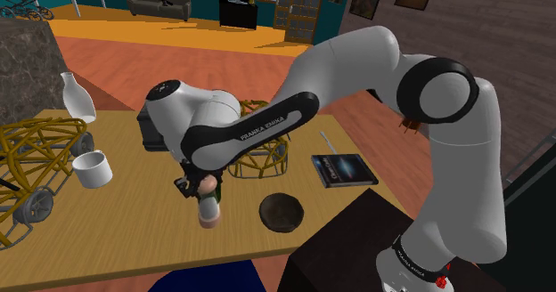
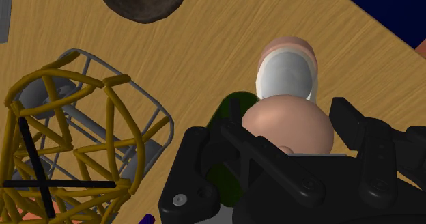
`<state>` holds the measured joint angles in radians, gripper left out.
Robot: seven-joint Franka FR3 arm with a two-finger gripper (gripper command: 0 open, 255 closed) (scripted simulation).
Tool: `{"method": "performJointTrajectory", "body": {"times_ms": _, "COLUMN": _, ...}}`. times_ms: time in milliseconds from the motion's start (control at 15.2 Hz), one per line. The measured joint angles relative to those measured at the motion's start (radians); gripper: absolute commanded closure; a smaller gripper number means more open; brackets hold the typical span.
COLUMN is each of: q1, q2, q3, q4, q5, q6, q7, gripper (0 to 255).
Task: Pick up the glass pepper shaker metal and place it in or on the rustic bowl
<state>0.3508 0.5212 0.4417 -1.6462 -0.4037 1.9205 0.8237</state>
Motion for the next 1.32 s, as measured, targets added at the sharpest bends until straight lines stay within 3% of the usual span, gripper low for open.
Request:
{"method": "performJointTrajectory", "body": {"times_ms": 792, "q1": -0.005, "q2": -0.060, "q3": 0.017, "q4": 0.075, "q5": 0.036, "q6": -0.126, "q7": -0.040, "gripper": 255}}
{"method": "performJointTrajectory", "body": {"times_ms": 1320, "q1": -0.127, "q2": -0.358, "q3": 0.029, "q4": -0.255, "q5": 0.143, "q6": -0.044, "q7": -0.143, "gripper": 255}}
